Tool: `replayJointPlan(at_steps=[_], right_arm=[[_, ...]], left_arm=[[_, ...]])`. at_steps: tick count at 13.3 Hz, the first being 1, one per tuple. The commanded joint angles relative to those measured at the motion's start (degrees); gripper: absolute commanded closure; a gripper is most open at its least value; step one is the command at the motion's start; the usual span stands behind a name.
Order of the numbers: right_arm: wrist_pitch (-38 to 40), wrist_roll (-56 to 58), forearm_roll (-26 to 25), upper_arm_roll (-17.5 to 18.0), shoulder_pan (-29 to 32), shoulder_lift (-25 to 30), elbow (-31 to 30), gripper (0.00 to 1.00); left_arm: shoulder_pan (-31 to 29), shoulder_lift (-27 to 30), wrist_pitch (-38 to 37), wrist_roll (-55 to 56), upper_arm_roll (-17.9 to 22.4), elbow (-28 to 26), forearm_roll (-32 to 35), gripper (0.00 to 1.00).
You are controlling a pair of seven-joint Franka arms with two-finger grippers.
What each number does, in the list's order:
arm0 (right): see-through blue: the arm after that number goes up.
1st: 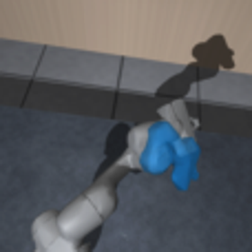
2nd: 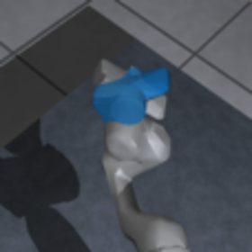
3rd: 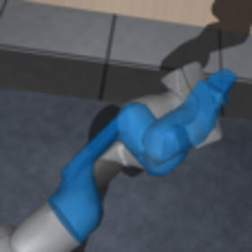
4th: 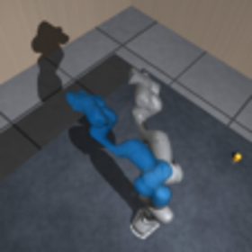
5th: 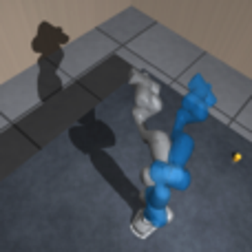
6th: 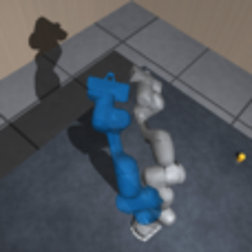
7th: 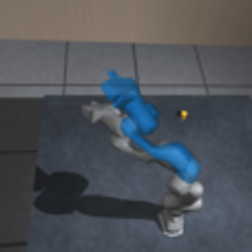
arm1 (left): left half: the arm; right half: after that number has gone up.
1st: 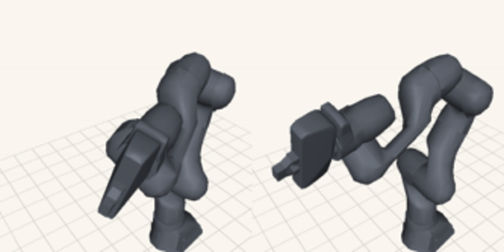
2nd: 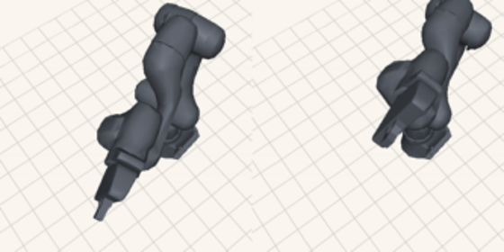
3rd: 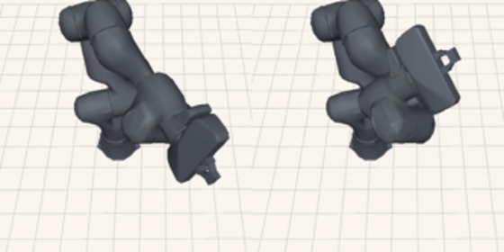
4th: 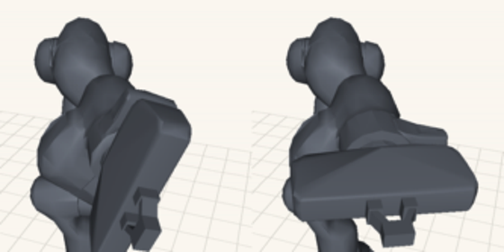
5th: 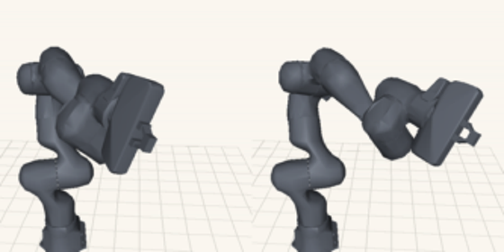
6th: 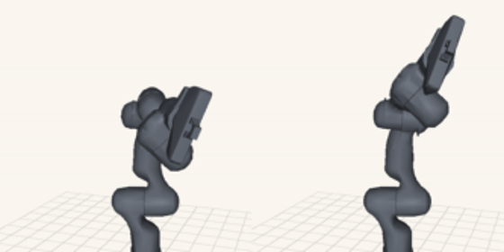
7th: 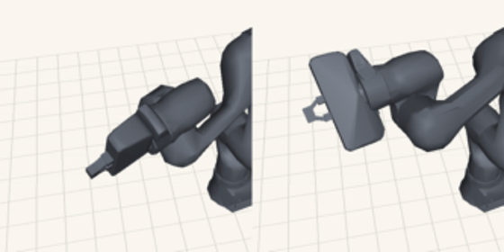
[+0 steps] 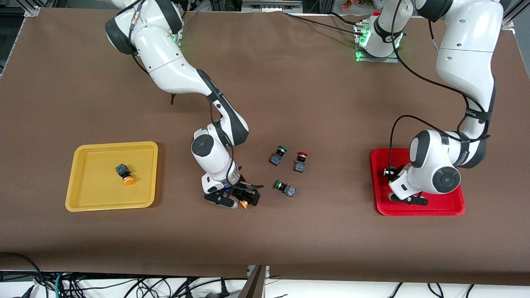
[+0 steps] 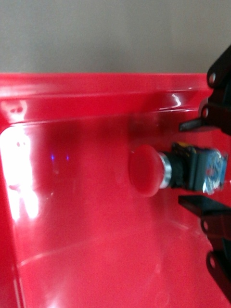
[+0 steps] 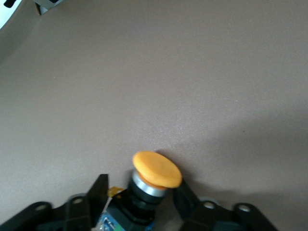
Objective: Place red and yellow buttons in trays
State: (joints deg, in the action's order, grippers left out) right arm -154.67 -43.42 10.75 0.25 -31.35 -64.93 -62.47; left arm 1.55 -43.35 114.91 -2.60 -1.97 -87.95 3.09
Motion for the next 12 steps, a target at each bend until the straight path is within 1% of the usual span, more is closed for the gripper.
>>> replayJointPlan(at_steps=[1,2,3,4,6,7,8,9,11,12], right_arm=[[2.1,0.7,0.9,0.4,0.0,0.0,2.1,1.0],[5.8,0.8,0.9,0.3,0.1,1.5,2.1,1.0],[9.6,1.3,0.9,0.3,0.6,3.5,2.1,1.0],[13.4,3.0,0.9,0.3,1.4,5.6,2.1,1.0],[23.4,10.9,1.1,0.2,3.9,9.7,1.7,1.0],[28.2,16.1,1.1,-0.2,5.6,12.1,0.5,1.0],[32.0,21.7,1.1,-0.2,8.2,14.9,-1.8,1.0],[33.6,27.5,1.1,-0.2,10.8,17.7,-5.6,1.0],[33.8,39.8,1.2,-0.3,15.2,24.6,-16.4,1.0],[33.7,45.6,1.2,-0.3,17.8,27.3,-20.8,1.0]], left_arm=[[-0.2,1.0,-0.2,-0.7,0.1,-0.6,-1.2,0.0],[-0.1,1.7,-2.5,-0.6,0.0,0.2,-1.4,0.0],[0.3,4.1,-6.1,-0.5,-0.4,1.2,-1.5,0.0],[0.3,5.6,-8.8,-0.3,-2.8,2.6,-1.8,0.0],[0.8,6.0,-10.0,-0.1,-7.1,4.8,-1.9,0.0],[2.3,5.8,-9.6,0.3,-7.7,5.4,-1.9,0.0],[3.7,5.2,-9.3,1.5,-7.9,5.8,-3.0,0.0],[6.2,4.3,-7.4,4.1,-7.9,5.8,-5.1,0.0],[10.6,1.6,-0.2,9.8,-7.9,5.8,-5.6,0.0],[14.0,0.2,3.3,13.8,-7.8,5.8,-5.6,0.0]])
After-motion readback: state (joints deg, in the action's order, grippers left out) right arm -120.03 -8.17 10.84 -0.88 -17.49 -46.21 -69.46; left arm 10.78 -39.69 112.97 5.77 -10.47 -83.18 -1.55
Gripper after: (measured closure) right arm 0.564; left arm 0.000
